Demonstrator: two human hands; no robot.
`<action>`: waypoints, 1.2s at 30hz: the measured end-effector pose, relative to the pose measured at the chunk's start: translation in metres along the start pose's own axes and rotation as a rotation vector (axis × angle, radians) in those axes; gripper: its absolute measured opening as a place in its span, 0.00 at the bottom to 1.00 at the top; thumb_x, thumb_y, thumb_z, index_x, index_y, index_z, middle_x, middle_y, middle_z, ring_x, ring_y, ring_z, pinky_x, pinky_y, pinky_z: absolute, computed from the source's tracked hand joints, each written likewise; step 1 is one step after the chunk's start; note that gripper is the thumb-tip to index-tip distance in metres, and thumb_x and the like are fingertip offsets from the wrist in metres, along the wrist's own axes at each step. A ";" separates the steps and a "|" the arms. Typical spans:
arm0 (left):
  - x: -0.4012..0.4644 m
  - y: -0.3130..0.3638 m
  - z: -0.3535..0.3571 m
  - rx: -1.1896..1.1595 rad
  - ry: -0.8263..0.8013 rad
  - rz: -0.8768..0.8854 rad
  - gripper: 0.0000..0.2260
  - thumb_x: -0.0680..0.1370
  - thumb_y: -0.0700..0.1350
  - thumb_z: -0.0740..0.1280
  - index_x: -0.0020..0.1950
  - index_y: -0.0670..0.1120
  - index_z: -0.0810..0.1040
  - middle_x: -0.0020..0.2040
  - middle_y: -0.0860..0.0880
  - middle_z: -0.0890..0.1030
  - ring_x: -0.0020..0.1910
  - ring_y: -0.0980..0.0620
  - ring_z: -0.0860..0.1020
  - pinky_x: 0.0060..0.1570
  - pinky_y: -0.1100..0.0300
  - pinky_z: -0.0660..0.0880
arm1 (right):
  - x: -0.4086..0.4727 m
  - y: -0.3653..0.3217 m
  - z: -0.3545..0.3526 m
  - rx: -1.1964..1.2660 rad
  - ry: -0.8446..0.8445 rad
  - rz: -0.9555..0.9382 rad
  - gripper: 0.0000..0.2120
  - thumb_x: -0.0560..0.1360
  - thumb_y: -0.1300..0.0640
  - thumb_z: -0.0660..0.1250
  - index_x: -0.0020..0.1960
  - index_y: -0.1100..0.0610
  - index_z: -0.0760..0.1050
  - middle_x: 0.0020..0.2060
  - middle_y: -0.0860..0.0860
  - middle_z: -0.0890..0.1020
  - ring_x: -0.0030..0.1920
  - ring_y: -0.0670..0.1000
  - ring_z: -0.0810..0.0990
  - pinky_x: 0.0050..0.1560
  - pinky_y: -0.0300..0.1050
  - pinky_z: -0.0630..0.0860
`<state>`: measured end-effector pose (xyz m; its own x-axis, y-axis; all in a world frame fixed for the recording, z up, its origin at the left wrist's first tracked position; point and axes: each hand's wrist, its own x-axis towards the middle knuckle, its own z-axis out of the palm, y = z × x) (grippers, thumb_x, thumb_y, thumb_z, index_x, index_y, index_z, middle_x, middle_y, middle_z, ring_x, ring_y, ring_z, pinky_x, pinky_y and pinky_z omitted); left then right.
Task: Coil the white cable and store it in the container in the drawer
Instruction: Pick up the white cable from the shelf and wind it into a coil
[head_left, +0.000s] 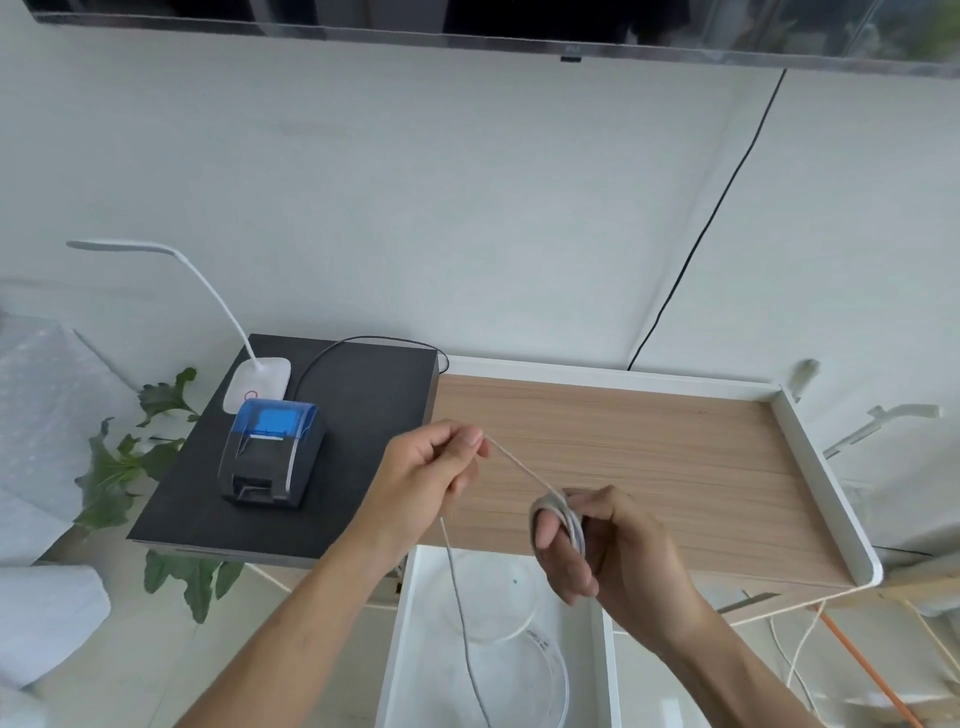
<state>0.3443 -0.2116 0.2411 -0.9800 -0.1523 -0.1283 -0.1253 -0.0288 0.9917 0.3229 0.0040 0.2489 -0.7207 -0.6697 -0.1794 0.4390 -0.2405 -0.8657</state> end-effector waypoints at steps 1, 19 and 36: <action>-0.001 -0.011 0.004 0.012 0.014 -0.017 0.15 0.85 0.49 0.67 0.46 0.40 0.84 0.29 0.51 0.71 0.25 0.57 0.65 0.26 0.65 0.63 | 0.001 -0.004 0.003 0.109 -0.023 -0.008 0.19 0.76 0.57 0.55 0.40 0.68 0.79 0.22 0.56 0.71 0.24 0.53 0.65 0.28 0.46 0.70; -0.061 0.029 0.026 0.218 -0.370 0.014 0.17 0.86 0.51 0.65 0.47 0.40 0.83 0.28 0.51 0.81 0.26 0.53 0.70 0.30 0.65 0.67 | 0.008 0.001 -0.022 -0.591 0.165 -0.029 0.17 0.88 0.61 0.57 0.50 0.61 0.83 0.38 0.55 0.87 0.39 0.52 0.84 0.47 0.42 0.80; -0.022 -0.048 0.020 -0.046 0.016 -0.214 0.24 0.79 0.56 0.71 0.45 0.33 0.81 0.28 0.48 0.75 0.24 0.55 0.65 0.24 0.64 0.61 | 0.013 -0.026 -0.003 0.246 0.034 -0.122 0.22 0.80 0.57 0.55 0.53 0.70 0.83 0.38 0.64 0.86 0.36 0.61 0.85 0.42 0.49 0.84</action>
<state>0.3691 -0.1874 0.1962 -0.9291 -0.1537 -0.3363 -0.3228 -0.1068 0.9404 0.3006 0.0039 0.2677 -0.7919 -0.6023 -0.1003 0.4621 -0.4838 -0.7432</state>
